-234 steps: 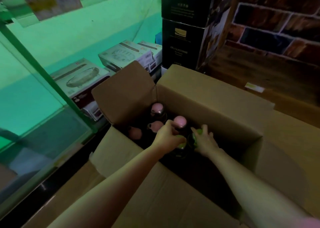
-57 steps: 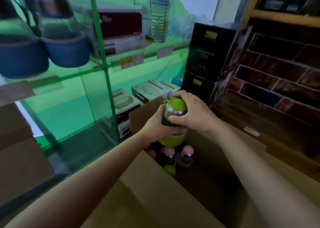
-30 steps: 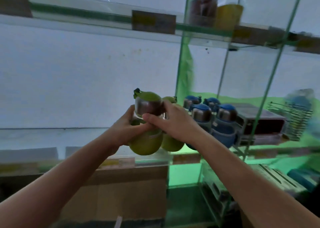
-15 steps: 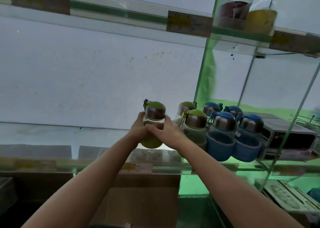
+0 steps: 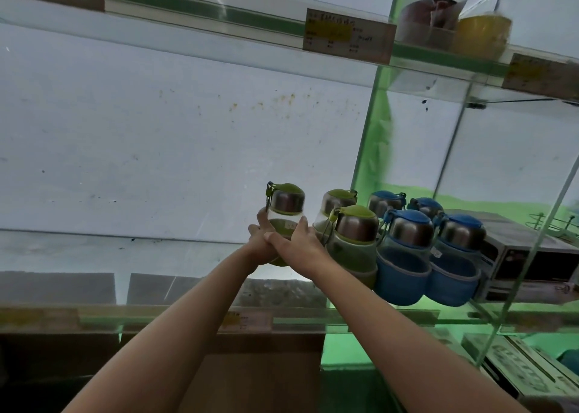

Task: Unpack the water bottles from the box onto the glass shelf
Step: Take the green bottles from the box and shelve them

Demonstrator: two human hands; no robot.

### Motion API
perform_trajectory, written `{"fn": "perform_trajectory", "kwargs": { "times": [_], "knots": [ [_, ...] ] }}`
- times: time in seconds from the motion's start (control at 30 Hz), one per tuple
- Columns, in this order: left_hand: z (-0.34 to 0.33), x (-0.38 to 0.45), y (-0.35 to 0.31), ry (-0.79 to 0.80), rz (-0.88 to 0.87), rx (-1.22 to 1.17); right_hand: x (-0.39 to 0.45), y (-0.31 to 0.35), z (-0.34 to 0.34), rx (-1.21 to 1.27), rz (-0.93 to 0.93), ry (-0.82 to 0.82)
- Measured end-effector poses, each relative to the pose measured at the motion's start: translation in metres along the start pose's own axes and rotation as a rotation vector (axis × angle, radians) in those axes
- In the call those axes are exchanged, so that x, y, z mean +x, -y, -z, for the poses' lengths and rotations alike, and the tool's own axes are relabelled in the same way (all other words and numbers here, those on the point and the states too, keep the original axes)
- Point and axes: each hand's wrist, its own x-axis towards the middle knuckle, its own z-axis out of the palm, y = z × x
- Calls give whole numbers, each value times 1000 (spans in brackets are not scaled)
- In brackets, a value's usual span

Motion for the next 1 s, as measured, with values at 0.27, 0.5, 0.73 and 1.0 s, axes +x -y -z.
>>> {"fn": "perform_trajectory", "kwargs": {
  "times": [0.27,0.5,0.73,1.0],
  "knots": [
    [-3,-8,6,-81,-98,297,-8,-5,2,18,1,20],
    [1,-14,-1,-98,-29,252,-28,-2,3,18,34,57],
    [27,-37,-20,-205,-107,220,-57,0,21,58,212,71],
    [6,-94,-50,-168,-269,63,-95,-27,74,247,299,-127]
  ]
}}
